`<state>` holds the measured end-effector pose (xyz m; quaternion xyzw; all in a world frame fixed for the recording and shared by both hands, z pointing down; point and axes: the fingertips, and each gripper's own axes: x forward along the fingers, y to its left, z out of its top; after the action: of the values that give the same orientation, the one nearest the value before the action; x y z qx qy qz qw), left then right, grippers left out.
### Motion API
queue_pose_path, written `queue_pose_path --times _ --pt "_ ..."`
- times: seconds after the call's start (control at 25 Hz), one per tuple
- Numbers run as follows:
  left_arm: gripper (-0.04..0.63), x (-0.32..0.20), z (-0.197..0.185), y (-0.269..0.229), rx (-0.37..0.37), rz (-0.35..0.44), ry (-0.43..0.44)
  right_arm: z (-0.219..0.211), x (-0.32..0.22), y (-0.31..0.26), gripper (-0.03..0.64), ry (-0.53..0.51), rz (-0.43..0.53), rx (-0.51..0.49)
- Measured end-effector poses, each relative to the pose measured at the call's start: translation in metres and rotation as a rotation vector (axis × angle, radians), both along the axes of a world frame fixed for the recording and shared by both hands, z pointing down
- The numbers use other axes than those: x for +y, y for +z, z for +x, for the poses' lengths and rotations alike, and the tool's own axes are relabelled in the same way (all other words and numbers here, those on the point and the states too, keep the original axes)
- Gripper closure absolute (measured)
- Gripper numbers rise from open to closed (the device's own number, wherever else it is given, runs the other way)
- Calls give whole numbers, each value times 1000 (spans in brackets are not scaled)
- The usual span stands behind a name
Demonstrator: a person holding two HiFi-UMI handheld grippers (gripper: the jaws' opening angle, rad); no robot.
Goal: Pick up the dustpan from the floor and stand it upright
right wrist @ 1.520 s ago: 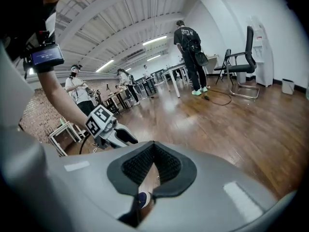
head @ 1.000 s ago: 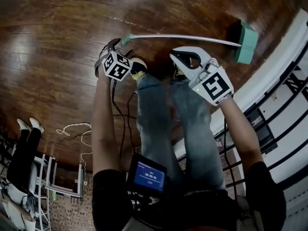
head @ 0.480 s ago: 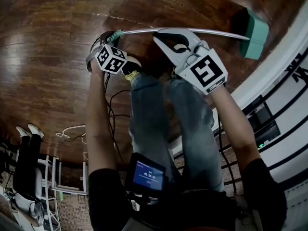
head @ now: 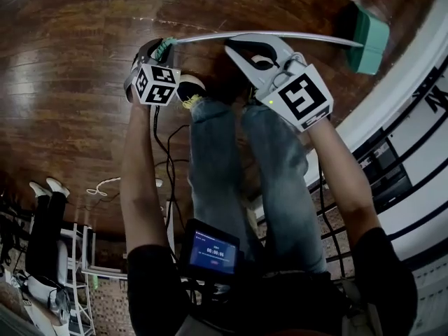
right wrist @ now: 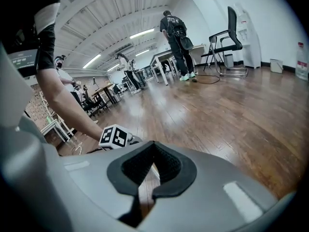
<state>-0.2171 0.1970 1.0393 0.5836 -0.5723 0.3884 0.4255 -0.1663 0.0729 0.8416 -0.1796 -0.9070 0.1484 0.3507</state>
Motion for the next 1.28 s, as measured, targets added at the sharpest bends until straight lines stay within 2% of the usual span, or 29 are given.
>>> queue_pose_path --times 0.32,0.44,0.68,0.84,1.08,1.28 --pt "472 -62 -10 -134 -30 200 0 -4 -16 -93 614 68 7 -60" --pt "472 -95 -6 -183 -71 258 25 2 -28 -131 614 94 18 -79" --pt "476 -176 12 -287 -264 311 135 26 -80 -216 614 198 56 -157" --pt "479 -232 34 -346 -402 351 243 56 -124 -265 614 295 95 -205" --pt "483 -313 86 -429 -554 433 415 119 -184 -320 614 411 143 -244" --pt "482 -369 124 -488 -615 544 578 142 -216 -357 614 498 172 -287"
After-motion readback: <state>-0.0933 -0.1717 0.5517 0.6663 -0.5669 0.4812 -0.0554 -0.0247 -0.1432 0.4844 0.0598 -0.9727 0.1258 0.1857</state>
